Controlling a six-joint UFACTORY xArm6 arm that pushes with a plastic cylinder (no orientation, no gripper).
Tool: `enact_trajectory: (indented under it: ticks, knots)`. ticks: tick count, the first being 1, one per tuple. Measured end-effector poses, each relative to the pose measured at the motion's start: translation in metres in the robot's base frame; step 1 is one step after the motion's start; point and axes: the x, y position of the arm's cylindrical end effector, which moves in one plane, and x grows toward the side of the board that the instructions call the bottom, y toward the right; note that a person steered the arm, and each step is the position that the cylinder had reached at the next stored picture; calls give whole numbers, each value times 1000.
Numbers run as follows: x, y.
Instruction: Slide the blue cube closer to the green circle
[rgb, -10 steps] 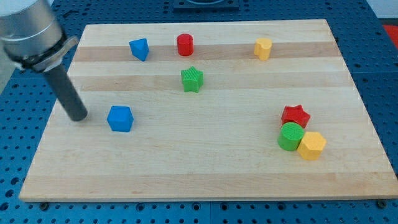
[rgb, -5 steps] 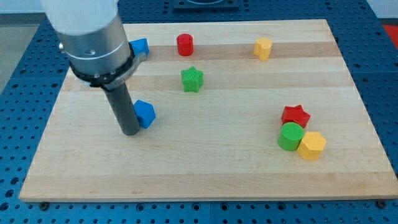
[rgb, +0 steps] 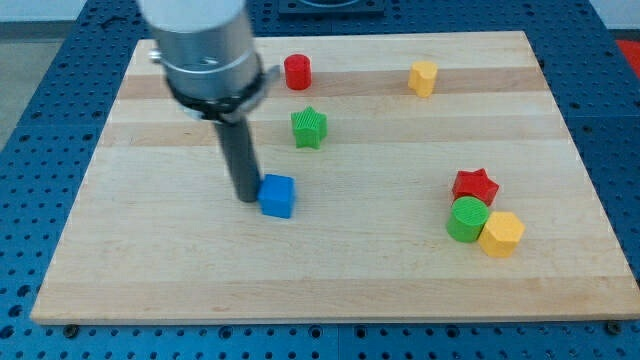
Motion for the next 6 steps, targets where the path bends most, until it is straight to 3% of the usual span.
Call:
enact_trajectory:
  ticks: [2, 3, 5, 6]
  knots:
    - [49, 90]
    - [53, 131]
    - [49, 130]
    - [12, 103]
